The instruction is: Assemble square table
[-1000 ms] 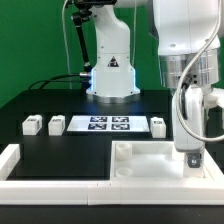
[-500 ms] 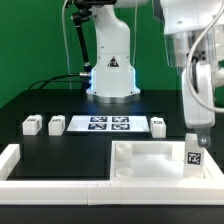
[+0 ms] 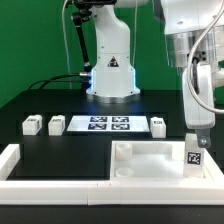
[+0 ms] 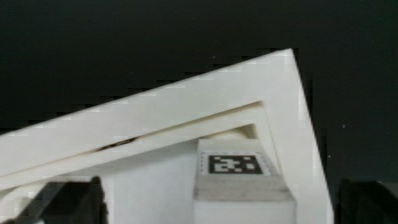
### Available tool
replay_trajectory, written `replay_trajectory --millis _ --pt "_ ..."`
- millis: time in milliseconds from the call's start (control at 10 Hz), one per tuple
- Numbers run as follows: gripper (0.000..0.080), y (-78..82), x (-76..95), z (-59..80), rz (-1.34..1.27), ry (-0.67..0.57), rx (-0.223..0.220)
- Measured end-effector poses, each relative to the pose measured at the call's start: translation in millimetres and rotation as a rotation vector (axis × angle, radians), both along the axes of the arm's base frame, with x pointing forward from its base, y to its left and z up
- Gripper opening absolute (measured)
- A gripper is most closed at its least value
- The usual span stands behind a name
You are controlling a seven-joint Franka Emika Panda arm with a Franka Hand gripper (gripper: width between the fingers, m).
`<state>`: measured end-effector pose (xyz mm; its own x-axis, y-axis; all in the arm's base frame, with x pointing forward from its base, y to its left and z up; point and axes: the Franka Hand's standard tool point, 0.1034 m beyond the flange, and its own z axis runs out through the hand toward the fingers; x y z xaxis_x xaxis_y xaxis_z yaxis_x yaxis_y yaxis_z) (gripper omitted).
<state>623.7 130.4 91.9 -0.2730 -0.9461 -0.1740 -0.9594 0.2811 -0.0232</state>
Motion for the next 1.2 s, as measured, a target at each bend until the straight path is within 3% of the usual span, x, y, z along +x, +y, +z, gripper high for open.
replay_trajectory --millis 600,800,1200 --pt "0.0649 3.9 -4.2 4.7 0.095 -0.017 0.002" --pt "0.0649 9.5 -16.0 9.6 0.271 -0.041 -0.008" --pt "0.0649 9.1 -16.9 10.1 0.548 -0.084 -0.029"
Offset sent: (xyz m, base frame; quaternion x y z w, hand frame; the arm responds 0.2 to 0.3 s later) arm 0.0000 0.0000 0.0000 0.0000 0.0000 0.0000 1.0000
